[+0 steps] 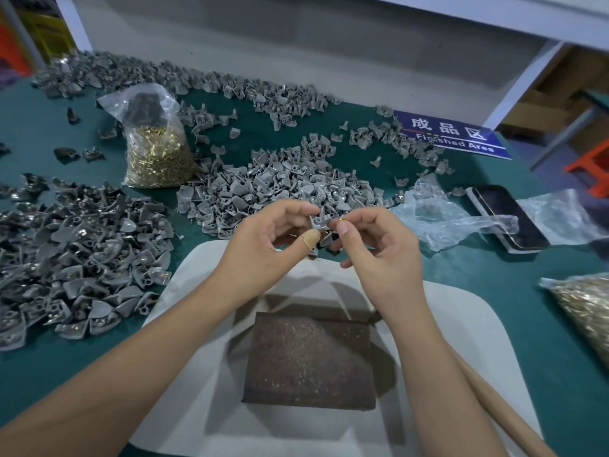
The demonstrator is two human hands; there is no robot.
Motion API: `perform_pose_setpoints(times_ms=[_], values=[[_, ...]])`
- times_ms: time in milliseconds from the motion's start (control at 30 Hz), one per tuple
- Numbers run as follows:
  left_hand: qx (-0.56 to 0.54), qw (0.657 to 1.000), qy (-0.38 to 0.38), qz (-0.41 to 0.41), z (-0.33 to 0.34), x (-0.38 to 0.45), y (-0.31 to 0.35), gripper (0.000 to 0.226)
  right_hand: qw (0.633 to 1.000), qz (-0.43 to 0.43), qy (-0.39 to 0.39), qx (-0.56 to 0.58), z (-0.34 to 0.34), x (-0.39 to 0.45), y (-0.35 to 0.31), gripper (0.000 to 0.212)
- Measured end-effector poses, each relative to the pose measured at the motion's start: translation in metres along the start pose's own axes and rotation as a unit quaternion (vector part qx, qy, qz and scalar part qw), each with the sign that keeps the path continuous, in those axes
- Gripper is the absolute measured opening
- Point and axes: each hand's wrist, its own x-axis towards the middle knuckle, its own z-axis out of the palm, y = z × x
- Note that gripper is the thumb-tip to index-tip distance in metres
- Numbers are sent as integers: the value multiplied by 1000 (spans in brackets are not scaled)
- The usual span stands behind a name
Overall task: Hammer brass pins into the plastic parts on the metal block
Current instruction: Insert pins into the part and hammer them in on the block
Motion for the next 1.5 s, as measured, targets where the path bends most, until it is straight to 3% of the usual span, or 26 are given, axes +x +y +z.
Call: perform_pose_setpoints(times_ms=[233,533,667,767,967,1267,1400,1500], values=[[-95,993,15,-69,2,4,5,23,1000,-2,-9,14,1,-1,0,6],[-214,971,11,-108,3,5,11,16,998,-21,-11,-51,5,1,2,27],[-255,958,-4,-134,2,5,8,14,998,-35,-6,-60,7,0,0,16],[-244,958,-13,-148,2,5,4,19,998,-40,-11,-47,6,0,0,8],[-195,971,-16,-134,4,5,1,29,998,-51,-15,-28,8,1,2,14],[-140,984,-8,-107,4,3,3,28,998,-31,-28,-41,7,-1,6,5],[-117,988,3,-104,4,3,5,37,997,-19,-37,-60,9,-2,7,22],[-95,990,9,-101,4,4,5,31,996,-26,-30,-85,10,-1,7,36]])
